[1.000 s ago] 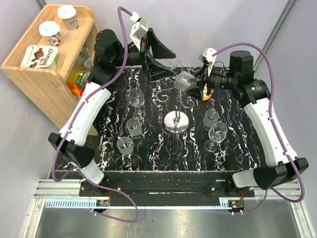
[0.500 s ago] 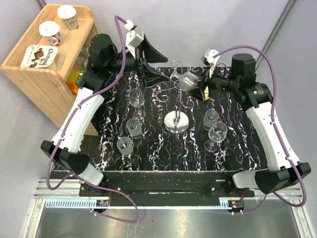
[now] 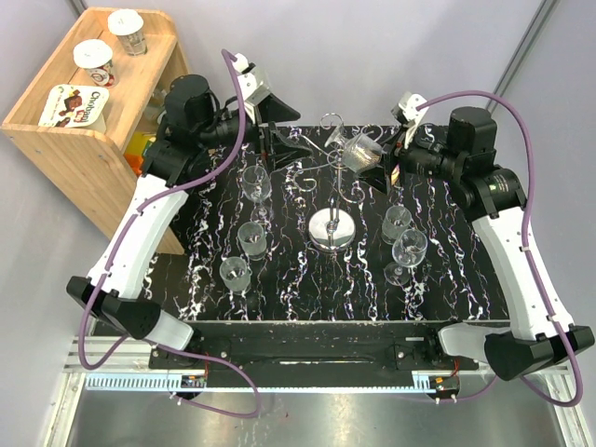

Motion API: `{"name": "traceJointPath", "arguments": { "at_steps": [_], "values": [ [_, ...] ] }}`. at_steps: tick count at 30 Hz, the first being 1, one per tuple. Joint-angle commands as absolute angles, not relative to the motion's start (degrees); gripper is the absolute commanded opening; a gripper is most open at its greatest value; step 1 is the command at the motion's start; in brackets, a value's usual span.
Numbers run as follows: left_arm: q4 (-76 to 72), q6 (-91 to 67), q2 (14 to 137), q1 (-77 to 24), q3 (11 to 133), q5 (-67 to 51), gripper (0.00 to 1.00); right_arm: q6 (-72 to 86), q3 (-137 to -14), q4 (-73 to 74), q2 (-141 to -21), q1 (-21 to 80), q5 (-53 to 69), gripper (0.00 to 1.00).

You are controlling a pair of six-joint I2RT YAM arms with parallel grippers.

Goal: Place the wine glass upside down on the wine glass rack

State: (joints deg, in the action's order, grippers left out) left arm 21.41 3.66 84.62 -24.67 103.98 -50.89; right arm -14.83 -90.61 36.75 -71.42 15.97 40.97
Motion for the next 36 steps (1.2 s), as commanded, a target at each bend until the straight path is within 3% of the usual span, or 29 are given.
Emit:
{"name": "traceJointPath", "arguments": {
  "at_steps": [1,10,17,25,29,31,36],
  "values": [
    [18.5,3.4,86.7,-25.2,105.5,-51.6,0.99,-10.6,-92.9,28.7,-70.7,15.7,46.3,0.0],
    [14.6,0.2,93.7,-26.1,112.8,-63.4,0.99,-8.3,-94.2,26.3,-73.5,15.8,56.8,0.0],
    [13.4,-1.0,93.0,-26.5,111.9,-67.4,0.96,-9.0,-95.1,26.6,-74.9,15.7,62.0,0.0],
    [12.0,-2.7,92.7,-26.8,110.4,-69.7,0.43,-8.4,-95.2,25.1,-76.3,15.7,62.7,0.0],
    [11.1,-4.0,92.5,-26.8,110.9,-69.1,0.05,-8.3,-94.7,24.4,-76.8,15.7,61.9,0.01],
    [11.2,-4.2,92.7,-26.8,111.5,-68.6,0.0,-8.6,-94.2,24.3,-77.0,15.8,61.0,0.03],
    [14.3,-3.3,94.4,-27.7,116.7,-66.6,0.0,-9.3,-93.1,24.5,-77.4,16.1,59.9,0.15]
  ]
}}
